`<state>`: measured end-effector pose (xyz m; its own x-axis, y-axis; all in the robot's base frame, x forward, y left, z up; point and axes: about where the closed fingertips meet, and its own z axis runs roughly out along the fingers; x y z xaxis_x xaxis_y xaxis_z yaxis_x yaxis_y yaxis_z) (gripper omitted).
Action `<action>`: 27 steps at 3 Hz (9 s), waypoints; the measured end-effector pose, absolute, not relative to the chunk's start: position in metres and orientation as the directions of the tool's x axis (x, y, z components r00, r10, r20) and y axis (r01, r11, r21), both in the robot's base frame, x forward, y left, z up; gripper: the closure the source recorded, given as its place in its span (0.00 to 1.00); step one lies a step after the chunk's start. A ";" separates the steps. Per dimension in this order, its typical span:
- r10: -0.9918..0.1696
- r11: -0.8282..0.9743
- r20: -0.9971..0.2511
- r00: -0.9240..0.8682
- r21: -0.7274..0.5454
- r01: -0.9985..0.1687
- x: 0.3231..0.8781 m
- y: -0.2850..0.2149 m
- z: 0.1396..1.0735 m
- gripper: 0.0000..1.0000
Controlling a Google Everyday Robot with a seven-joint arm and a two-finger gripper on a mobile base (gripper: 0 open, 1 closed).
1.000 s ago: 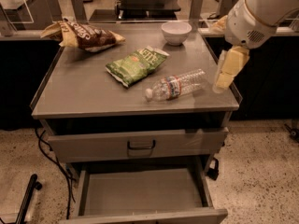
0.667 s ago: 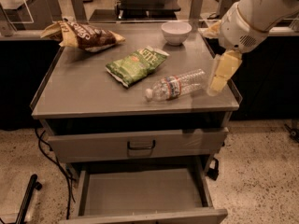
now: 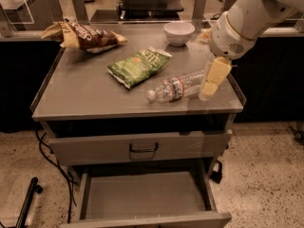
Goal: Place water bottle into middle drawer
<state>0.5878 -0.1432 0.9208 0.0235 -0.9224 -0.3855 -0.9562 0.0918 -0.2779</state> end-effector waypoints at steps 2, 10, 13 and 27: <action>-0.918 0.112 -0.397 0.003 -0.266 -0.957 0.611 -0.143 0.905 0.00; -0.934 0.082 -0.357 -0.012 -0.183 -0.980 0.637 -0.127 0.837 0.14; -0.934 0.082 -0.357 -0.011 -0.183 -0.980 0.637 -0.127 0.837 0.81; -0.905 0.043 -0.424 0.040 -0.185 -0.982 0.431 -0.134 0.748 1.00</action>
Offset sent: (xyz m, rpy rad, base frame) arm 0.0362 -0.0063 -0.0234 0.0206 0.0163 -0.0409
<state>0.4309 -0.1343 0.7484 0.0401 -0.9049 -0.4237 -0.9819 0.0430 -0.1846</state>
